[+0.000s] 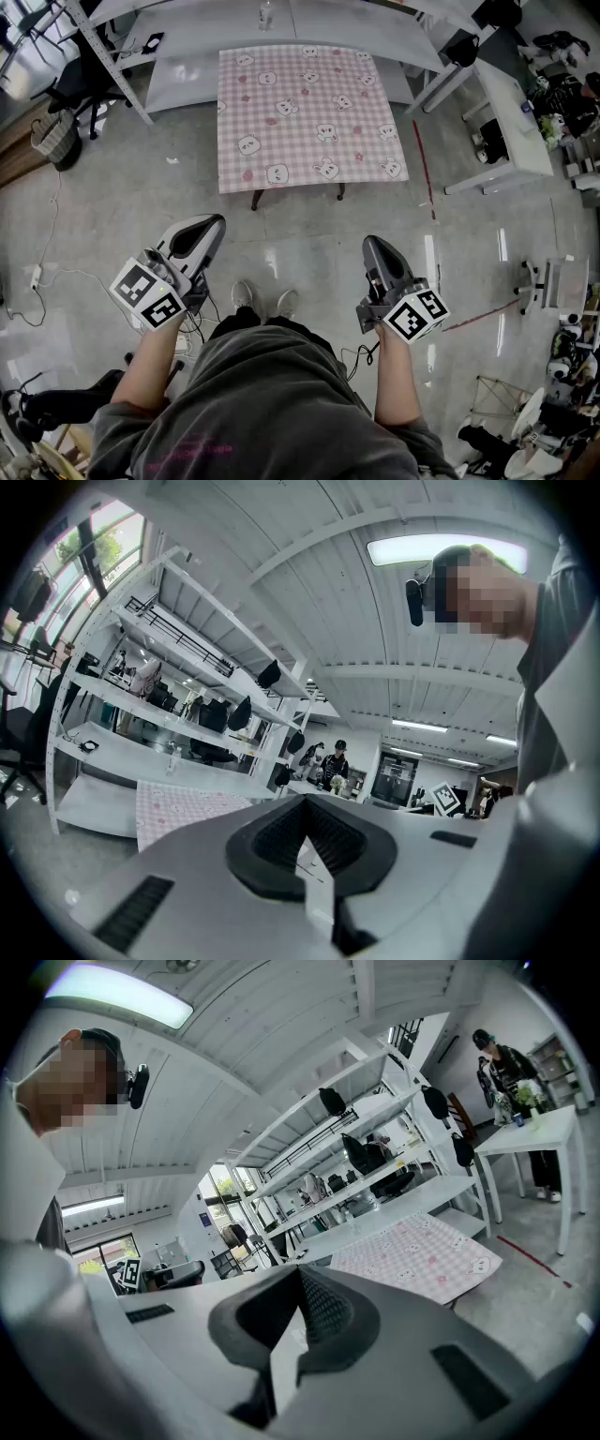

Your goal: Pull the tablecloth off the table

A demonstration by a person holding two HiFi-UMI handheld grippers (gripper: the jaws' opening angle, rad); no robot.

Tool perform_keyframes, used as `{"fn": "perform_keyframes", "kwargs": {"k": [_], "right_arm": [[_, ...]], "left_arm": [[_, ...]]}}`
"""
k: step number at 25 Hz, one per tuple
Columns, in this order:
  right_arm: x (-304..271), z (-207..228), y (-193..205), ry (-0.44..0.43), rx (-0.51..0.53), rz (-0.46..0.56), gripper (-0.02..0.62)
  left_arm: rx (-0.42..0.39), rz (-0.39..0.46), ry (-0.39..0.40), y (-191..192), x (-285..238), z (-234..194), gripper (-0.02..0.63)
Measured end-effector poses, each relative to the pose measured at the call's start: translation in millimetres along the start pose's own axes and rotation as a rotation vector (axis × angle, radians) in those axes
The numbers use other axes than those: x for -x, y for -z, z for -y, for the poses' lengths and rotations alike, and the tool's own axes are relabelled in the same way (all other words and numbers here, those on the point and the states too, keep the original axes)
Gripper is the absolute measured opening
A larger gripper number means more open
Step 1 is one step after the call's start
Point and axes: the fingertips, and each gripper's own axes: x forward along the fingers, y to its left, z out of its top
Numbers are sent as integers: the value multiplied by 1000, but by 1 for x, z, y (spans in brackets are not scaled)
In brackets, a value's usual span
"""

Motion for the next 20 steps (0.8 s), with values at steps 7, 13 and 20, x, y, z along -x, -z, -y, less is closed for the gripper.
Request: {"fn": "perform_keyframes", "kwargs": {"k": [7, 13, 20], "right_arm": [[14, 11, 4, -16, 0, -20, -5], [25, 19, 3, -30, -1, -21, -5], [39, 30, -4, -50, -34, 9, -5]], "left_arm": [[5, -1, -7, 11, -6, 17, 0], [14, -4, -21, 25, -11, 36, 0], [-1, -12, -26, 28, -19, 53, 0]]}}
